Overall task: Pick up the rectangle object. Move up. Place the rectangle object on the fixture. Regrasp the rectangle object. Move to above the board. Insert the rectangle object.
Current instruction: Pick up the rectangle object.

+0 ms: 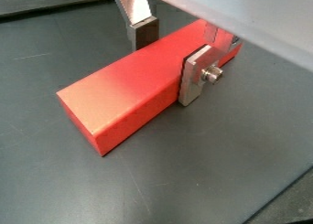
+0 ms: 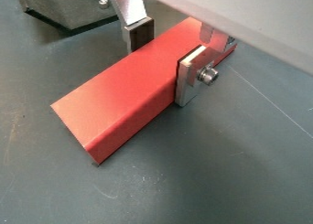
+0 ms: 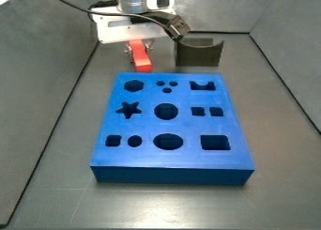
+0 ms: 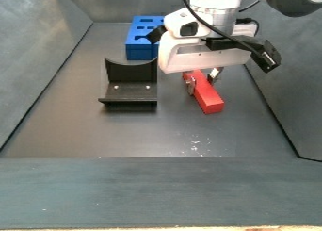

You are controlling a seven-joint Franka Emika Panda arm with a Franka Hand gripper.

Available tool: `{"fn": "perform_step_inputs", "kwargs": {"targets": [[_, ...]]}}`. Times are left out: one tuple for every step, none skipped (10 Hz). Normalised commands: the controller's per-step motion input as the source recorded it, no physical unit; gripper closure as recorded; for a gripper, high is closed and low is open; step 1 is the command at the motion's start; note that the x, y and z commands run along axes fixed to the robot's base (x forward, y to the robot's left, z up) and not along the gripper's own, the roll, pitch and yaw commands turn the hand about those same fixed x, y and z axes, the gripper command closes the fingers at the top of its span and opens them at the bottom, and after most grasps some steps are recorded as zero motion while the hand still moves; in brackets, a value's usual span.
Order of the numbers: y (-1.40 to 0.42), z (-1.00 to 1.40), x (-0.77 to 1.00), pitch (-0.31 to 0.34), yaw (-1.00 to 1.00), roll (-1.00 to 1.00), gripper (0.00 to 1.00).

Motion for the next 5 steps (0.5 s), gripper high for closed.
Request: {"fn": "perform_step_inputs", "kwargs": {"targets": [[0.0,0.0,0.0,0.0,0.0,0.0,1.0],[0.0,0.0,0.0,0.0,0.0,0.0,1.0],[0.0,0.0,0.0,0.0,0.0,0.0,1.0],[0.0,0.0,0.0,0.0,0.0,0.0,1.0],[0.0,0.0,0.0,0.0,0.0,0.0,1.0]]}}
